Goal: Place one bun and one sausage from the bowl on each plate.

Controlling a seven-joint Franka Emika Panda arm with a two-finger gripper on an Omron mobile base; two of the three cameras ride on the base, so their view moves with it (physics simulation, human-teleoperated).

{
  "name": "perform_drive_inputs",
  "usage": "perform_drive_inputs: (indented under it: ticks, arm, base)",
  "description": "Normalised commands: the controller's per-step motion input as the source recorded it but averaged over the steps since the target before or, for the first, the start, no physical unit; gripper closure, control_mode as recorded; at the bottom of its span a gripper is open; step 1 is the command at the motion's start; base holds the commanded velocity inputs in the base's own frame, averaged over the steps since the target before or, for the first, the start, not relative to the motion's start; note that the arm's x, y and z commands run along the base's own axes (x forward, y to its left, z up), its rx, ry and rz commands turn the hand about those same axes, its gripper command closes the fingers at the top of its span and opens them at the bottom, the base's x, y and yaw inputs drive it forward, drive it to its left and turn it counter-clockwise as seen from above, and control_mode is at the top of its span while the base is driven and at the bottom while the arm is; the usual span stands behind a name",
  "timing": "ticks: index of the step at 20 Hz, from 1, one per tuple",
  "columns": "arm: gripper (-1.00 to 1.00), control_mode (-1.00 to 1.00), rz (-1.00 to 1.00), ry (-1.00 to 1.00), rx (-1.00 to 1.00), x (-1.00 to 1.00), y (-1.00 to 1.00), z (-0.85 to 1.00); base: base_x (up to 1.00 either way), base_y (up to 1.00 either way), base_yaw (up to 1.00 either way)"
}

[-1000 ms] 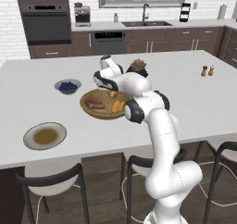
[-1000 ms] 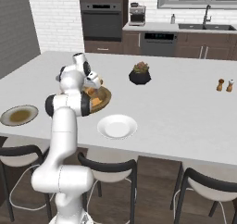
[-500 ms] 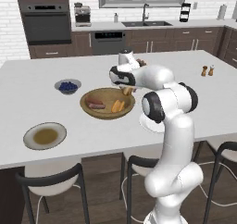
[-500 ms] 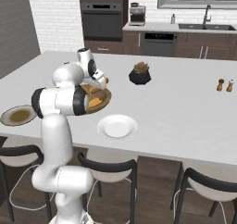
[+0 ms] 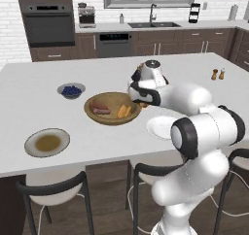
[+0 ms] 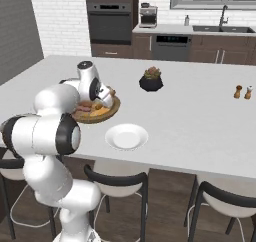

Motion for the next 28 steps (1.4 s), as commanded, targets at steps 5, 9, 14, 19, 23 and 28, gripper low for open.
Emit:
perform_drive_inputs:
  ticks: [5, 9, 14, 19, 23, 28]
  arm:
    - [1.0, -1.0, 0.06, -0.25, 0.03, -0.91, 0.42, 0.08]
    - [1.0, 1.0, 0.0, 0.0, 0.0, 0.0, 0.0, 0.0]
    - [1.0, 1.0, 0.0, 0.0, 0.0, 0.0, 0.0, 0.0]
    - [1.0, 1.0, 0.0, 0.0, 0.0, 0.0, 0.0, 0.0]
    - [1.0, 1.0, 0.0, 0.0, 0.0, 0.0, 0.0, 0.0]
    - [1.0, 1.0, 0.0, 0.0, 0.0, 0.0, 0.0, 0.0]
  base:
    - [0.0, 0.0, 0.0]
    - [-0.05, 1.0, 0.17]
    - [0.26, 0.89, 0.03]
    - [0.28, 0.61, 0.0]
    - [-0.01, 0.64, -0.18]
    - [0.1, 0.52, -0.31]
